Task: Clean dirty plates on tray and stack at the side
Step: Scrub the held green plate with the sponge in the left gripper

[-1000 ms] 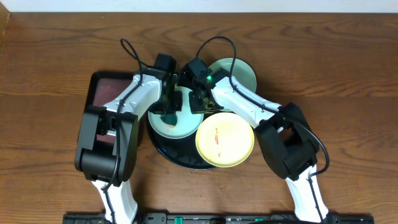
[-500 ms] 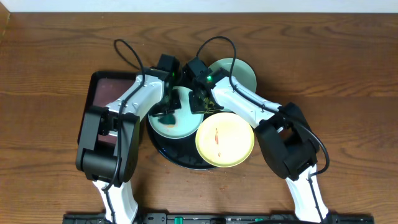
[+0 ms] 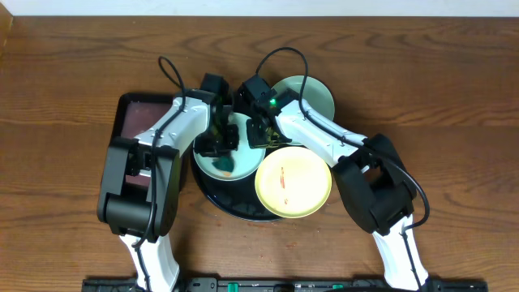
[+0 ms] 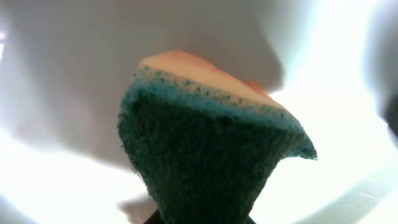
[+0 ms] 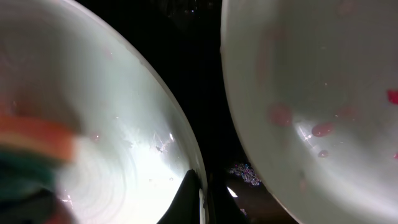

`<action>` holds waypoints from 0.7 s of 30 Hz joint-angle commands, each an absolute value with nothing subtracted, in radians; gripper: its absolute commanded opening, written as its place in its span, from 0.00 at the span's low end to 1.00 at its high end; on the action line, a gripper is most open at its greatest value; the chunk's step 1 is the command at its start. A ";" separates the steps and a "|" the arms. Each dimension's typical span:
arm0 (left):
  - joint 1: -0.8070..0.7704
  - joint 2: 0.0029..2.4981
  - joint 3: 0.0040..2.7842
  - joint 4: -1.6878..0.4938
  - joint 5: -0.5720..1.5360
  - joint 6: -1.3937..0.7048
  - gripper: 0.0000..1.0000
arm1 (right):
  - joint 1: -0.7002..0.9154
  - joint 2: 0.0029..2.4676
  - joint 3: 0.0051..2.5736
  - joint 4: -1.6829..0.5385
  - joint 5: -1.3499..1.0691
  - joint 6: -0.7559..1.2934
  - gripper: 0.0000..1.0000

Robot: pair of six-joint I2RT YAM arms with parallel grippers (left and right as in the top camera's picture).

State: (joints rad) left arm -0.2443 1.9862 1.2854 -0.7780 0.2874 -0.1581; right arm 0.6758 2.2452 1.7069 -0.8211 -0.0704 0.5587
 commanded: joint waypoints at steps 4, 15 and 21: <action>-0.242 2.064 1.234 -0.661 0.309 -0.062 0.08 | 0.686 2.273 1.700 -0.815 -0.087 0.545 0.01; -0.226 2.064 1.234 -0.612 -0.315 -0.556 0.07 | 0.682 2.272 1.700 -0.824 -0.087 0.544 0.01; -0.229 2.064 1.234 -0.720 -0.076 -0.426 0.07 | 0.680 2.272 1.700 -0.822 -0.087 0.545 0.01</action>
State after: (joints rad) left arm -0.2440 1.9877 1.2850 -0.6617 -0.1440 -0.4801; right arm 0.6754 2.2452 1.7065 -0.8223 -0.0711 0.5583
